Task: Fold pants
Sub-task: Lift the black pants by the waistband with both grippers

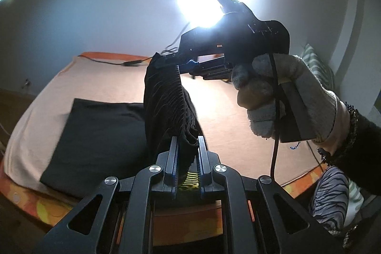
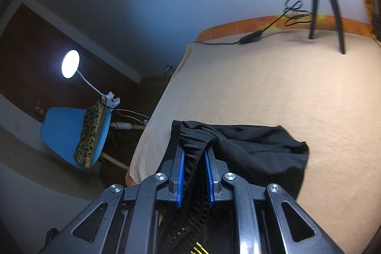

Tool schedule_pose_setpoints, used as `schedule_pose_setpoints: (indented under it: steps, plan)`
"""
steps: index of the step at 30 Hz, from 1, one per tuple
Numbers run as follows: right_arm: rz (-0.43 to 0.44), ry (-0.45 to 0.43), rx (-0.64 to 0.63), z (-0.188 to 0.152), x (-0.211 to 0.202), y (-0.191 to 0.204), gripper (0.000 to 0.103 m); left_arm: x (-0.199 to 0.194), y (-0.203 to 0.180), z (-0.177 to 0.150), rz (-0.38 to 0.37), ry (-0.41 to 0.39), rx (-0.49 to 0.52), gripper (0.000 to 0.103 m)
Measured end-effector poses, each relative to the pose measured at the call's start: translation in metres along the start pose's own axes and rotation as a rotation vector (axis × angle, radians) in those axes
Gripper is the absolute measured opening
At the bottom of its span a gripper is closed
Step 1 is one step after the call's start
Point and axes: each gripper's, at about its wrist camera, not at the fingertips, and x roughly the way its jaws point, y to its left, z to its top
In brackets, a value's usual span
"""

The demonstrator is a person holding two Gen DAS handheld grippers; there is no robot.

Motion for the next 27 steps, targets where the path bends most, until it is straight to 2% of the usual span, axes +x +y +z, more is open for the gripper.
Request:
schedule_pose_setpoints:
  steps: [5, 13, 27]
  plan:
    - [-0.035, 0.038, -0.034, 0.004, 0.036, 0.018, 0.014, 0.000, 0.040, -0.005, 0.023, 0.009, -0.087, 0.011]
    - [-0.100, 0.126, -0.052, -0.001, 0.094, 0.022, 0.014, 0.009, 0.078, -0.026, 0.049, 0.051, -0.225, 0.011]
    - [-0.141, 0.202, -0.093, -0.001, 0.148, 0.044, 0.014, -0.009, 0.096, -0.034, 0.113, 0.034, -0.316, 0.011]
